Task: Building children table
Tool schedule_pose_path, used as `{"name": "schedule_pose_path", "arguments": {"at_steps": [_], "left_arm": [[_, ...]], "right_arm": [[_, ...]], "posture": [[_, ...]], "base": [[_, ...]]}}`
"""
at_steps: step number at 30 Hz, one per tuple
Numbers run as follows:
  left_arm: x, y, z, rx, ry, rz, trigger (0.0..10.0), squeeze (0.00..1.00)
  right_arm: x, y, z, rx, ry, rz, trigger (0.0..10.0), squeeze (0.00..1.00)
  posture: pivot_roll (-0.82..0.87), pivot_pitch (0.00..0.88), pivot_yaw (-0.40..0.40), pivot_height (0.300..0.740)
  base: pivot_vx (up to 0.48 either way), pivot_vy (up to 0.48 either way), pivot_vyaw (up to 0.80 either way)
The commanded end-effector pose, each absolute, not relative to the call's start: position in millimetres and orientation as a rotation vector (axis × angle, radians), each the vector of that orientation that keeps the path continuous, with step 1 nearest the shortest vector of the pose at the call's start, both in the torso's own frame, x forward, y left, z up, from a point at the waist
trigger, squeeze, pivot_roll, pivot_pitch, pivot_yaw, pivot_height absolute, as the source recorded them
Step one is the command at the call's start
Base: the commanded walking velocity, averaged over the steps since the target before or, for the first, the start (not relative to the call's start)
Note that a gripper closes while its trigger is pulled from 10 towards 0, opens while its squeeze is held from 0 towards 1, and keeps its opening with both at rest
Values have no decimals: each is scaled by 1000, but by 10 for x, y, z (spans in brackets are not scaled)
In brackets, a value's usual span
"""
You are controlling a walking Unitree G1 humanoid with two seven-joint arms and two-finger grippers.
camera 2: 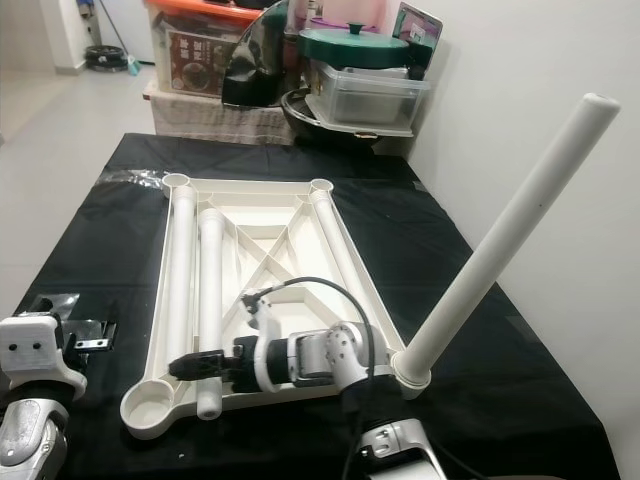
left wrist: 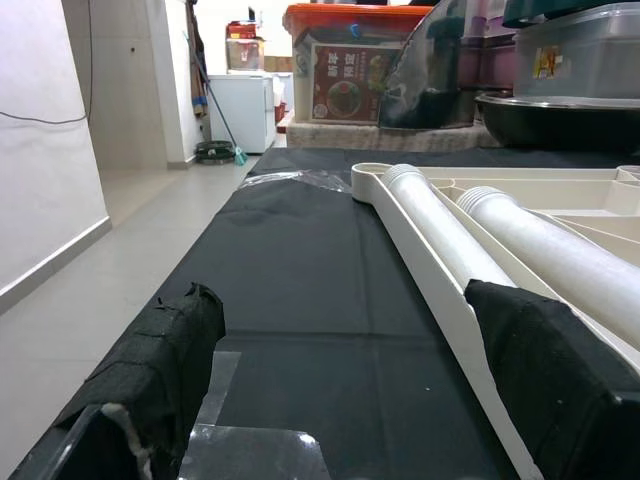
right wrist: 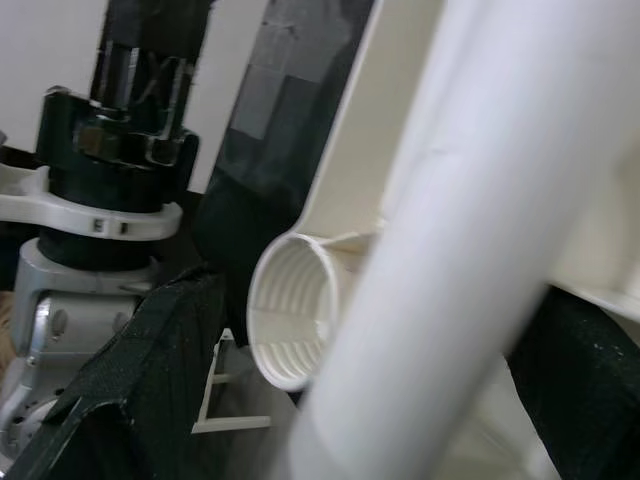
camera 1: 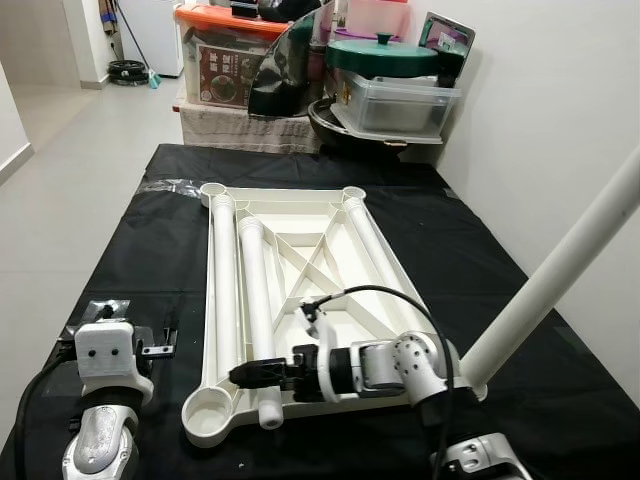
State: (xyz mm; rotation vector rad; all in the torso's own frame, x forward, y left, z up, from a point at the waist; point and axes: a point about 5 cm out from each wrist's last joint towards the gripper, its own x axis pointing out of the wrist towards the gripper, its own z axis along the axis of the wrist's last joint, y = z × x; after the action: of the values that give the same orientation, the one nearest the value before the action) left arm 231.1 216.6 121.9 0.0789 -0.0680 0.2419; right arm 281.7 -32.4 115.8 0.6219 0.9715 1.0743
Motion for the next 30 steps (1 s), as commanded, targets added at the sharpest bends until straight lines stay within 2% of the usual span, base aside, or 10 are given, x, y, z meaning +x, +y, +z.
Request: {"name": "schedule_pose_path", "arguments": {"at_steps": [1,12,22,23,24,25,28,29,30], "left_arm": [[2310,2153,1164,79,-45,233,10000,0],[2318,2110,1094,75,-17,214,10000,0],[2334,2095,1082,78,-12,202,10000,0],[2340,2107,1090,72,-14,200,10000,0],[2340,2107,1090,72,-14,200,10000,0],[2347,2106,1113,35,-25,181,10000,0],[2347,2106,1113,35,-25,181,10000,0],[2374,2021,1263,-95,-85,60,10000,0],[2380,1978,1351,-154,-120,0,10000,0]], "right_arm": [[2839,-320,1177,611,966,1072,0,0],[2799,-337,1262,668,942,1101,0,0],[2834,-397,1283,643,901,1090,0,0],[2909,-439,1387,584,790,1094,0,0],[2909,-439,1387,584,790,1094,0,0],[2980,-479,1516,528,686,1104,0,0],[2980,-479,1516,528,686,1104,0,0],[3162,-593,1732,375,474,1059,0,0],[3227,-643,1768,319,417,1024,0,0]], "posture": [[114,0,-156,740],[97,0,-149,740],[94,0,-147,740],[96,0,-144,740],[96,0,-144,740],[94,0,-140,740],[94,0,-140,740],[89,0,-136,740],[91,0,-137,740]], "base": [[0,0,0],[0,0,0],[0,0,0],[0,0,0],[0,0,0],[0,0,0],[0,0,0],[0,0,0],[0,0,0]]}}
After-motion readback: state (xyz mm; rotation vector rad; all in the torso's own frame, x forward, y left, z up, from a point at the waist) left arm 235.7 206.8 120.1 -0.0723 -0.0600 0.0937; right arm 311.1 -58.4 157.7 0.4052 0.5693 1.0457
